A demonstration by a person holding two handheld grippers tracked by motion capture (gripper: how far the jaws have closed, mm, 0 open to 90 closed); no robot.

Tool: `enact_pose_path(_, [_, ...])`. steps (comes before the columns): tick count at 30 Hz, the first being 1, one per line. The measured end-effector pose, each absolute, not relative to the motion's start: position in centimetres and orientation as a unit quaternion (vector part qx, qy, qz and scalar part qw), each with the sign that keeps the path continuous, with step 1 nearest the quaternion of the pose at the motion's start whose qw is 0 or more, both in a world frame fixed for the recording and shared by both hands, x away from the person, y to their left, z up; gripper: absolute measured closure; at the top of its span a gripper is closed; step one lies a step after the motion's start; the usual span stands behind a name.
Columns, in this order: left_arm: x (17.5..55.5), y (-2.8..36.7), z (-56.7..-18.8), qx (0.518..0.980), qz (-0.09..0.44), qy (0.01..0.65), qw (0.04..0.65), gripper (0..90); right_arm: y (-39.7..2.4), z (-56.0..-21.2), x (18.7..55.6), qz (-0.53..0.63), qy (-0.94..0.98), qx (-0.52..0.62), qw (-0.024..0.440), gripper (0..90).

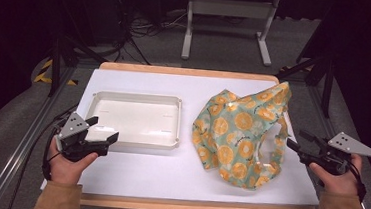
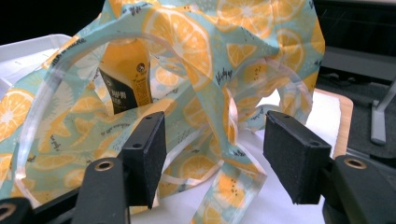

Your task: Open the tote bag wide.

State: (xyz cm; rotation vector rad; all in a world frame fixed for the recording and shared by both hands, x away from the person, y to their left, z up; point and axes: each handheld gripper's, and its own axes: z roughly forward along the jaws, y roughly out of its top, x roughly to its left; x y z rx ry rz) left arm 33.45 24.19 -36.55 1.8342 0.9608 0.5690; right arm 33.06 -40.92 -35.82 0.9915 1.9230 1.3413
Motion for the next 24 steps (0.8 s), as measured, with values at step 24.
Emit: enact_pose_path(24, [33.4,24.7,-36.7,0.729,0.193,0.395,0.524,15.9,-40.9,-38.1,35.2,0.511,0.713,0.389,0.282,35.7])
